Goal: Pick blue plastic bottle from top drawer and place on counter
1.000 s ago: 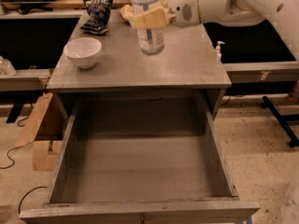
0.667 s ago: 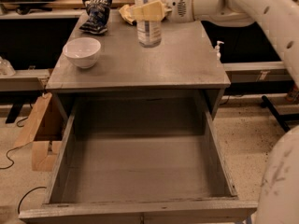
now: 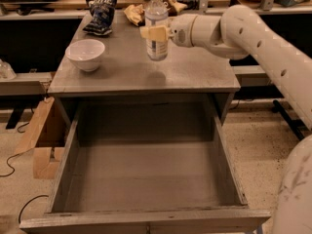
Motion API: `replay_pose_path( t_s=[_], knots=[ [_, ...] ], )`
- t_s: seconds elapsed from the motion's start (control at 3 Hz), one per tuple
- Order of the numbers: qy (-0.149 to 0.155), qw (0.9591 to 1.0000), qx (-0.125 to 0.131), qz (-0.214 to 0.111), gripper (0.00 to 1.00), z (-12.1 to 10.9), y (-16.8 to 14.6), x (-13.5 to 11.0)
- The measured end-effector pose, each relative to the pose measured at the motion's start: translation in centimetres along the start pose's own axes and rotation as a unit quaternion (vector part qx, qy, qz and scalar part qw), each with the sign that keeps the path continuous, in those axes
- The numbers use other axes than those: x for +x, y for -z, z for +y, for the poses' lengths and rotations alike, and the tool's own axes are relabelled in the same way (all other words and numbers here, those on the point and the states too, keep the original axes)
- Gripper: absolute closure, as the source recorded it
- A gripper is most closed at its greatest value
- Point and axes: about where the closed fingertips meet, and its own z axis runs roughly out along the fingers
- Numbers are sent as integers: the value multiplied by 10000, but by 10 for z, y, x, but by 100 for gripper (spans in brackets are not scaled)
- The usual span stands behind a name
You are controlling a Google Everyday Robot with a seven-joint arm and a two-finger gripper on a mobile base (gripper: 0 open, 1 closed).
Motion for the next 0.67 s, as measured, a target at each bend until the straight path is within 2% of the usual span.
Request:
replay_pose_path(
  t_s=[0.33, 0.67],
  knots=[
    [478, 9987, 149, -59, 100, -6, -11, 34],
    [731, 9970, 258, -16, 100, -8, -15, 51]
  ],
)
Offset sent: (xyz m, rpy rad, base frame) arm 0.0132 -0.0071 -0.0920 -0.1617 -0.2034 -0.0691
